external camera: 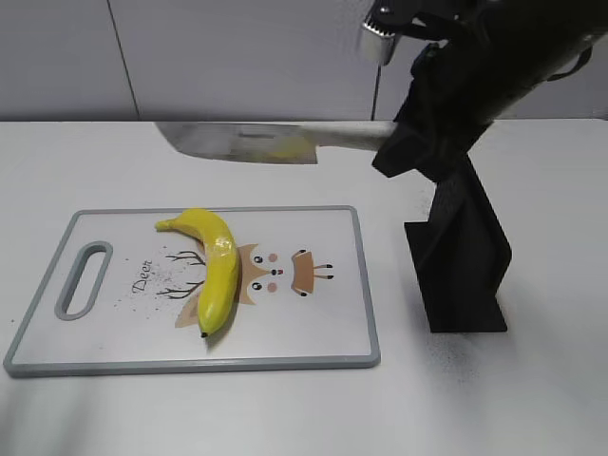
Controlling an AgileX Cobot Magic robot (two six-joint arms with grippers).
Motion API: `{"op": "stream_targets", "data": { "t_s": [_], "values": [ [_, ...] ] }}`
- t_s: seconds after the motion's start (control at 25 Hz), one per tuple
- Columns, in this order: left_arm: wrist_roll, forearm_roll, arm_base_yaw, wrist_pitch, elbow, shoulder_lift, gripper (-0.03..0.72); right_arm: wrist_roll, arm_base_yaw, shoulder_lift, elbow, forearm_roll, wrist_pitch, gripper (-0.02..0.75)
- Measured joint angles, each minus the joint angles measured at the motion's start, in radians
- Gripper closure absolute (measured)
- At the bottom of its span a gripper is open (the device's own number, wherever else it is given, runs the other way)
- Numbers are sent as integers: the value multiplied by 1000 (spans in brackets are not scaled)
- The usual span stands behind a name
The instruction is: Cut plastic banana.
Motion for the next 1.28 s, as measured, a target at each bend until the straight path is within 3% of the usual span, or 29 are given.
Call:
{"op": "stream_targets", "data": {
  "t_s": [0.16,0.36,0.64,0.92,1.12,1.28],
  "values": [
    [265,-103,-25,102,-147,222,55,-136,0,69,-72,78,53,574],
    [515,-131,-126,266,-340,465,62,-252,0,166,-213,124,218,574],
    [676,-135,-198,391,-534,722,94,-302,0,264,-345,151,291,574],
    [696,-84,-200,380,-575,877,135,-353,-2,298,-352,190,306,574],
    [697,-64,-200,374,-575,923,281,-358,-16,324,-352,222,307,574],
    [698,-65,-200,367,-575,949,577,-374,-20,331,-352,237,298,574]
  ]
}}
